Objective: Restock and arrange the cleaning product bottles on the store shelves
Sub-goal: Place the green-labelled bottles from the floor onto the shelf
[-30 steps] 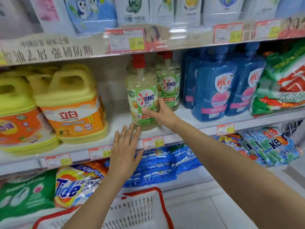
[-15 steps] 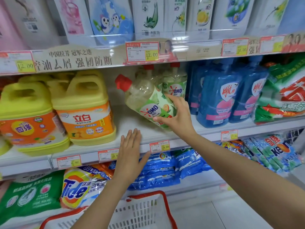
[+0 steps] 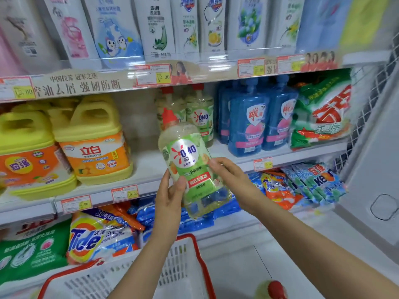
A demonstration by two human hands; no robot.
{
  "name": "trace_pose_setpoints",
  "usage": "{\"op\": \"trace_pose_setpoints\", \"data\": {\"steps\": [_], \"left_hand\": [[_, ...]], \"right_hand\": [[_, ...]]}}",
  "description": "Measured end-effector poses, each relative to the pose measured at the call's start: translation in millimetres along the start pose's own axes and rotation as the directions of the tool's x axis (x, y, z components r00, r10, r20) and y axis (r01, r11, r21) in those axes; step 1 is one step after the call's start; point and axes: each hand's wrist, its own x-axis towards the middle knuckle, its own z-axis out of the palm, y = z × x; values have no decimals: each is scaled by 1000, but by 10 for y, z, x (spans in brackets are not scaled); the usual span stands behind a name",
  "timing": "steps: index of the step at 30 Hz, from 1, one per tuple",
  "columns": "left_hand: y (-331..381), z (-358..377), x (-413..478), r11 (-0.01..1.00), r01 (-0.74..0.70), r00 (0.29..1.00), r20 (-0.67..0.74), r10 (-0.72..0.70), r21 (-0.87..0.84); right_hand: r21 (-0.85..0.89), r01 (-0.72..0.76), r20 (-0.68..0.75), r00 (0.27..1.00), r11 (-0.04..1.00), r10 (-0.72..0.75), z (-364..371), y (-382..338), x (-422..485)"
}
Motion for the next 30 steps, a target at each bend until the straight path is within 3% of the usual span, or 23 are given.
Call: {"op": "trace_pose_setpoints", "data": {"steps": [4,7,10,13,17,21,25,27,30], "left_hand": [[0,178,-222,998,67,997,39,-67,-14],[34,267,-282,990,111,989,85,-119,88],[77,267,-255,937,107,990,52,-132,332],[168,409,-337,955,239,958,118,-261,173],[116,512,-381,962,258,964,40,-263,93],[81,341,-343,954,297,947,119,-299,42],[25,324,-388,947,294,912,256,-319,133],[7,318,-379,937,245,912,269,-310,251],[32,311,-342,928,159,929,268,-257,338]], "right_hand": [[271,-191,172,974,943,148,-145,122,-355],[367,-165,65,986,915,152,-148,193,-520],[234,-78,-82,992,969,100,-175,200,-621],[17,55,-123,991,998,-52,-212,194,-730],[-159,186,20,983,970,-185,-235,151,-828],[50,-57,-64,996,997,60,-341,164,-716],[246,-280,187,953,928,238,-323,240,-720],[275,-267,191,957,924,220,-343,253,-732],[172,-157,-22,986,972,163,-387,262,-699]]}}
